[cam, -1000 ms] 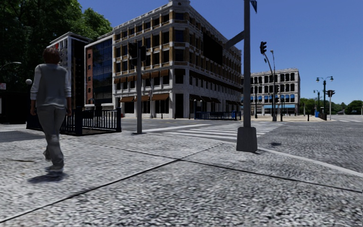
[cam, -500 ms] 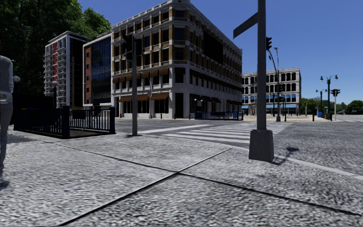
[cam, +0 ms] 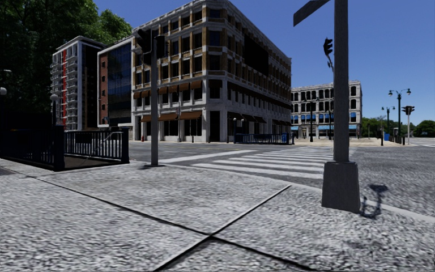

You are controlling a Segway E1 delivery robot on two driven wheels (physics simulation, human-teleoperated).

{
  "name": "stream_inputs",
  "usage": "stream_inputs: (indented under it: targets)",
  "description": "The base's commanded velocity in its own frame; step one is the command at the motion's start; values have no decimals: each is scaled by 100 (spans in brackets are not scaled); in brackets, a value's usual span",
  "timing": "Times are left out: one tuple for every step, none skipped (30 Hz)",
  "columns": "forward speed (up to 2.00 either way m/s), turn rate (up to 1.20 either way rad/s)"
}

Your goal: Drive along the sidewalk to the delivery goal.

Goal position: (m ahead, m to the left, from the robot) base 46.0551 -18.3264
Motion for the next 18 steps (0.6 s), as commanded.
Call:
stream_inputs:
  targets:
    - [142, 0]
    - [142, 0]
    - [142, 0]
    - [142, 0]
    - [142, 0]
    - [142, 0]
    - [142, 0]
    - [142, 0]
    - [142, 0]
    - [142, 0]
    - [142, 0]
    - [142, 0]
    - [142, 0]
    - [142, 0]
    - [142, 0]
    - [142, 0]
    - [142, 0]
    - [142, 0]
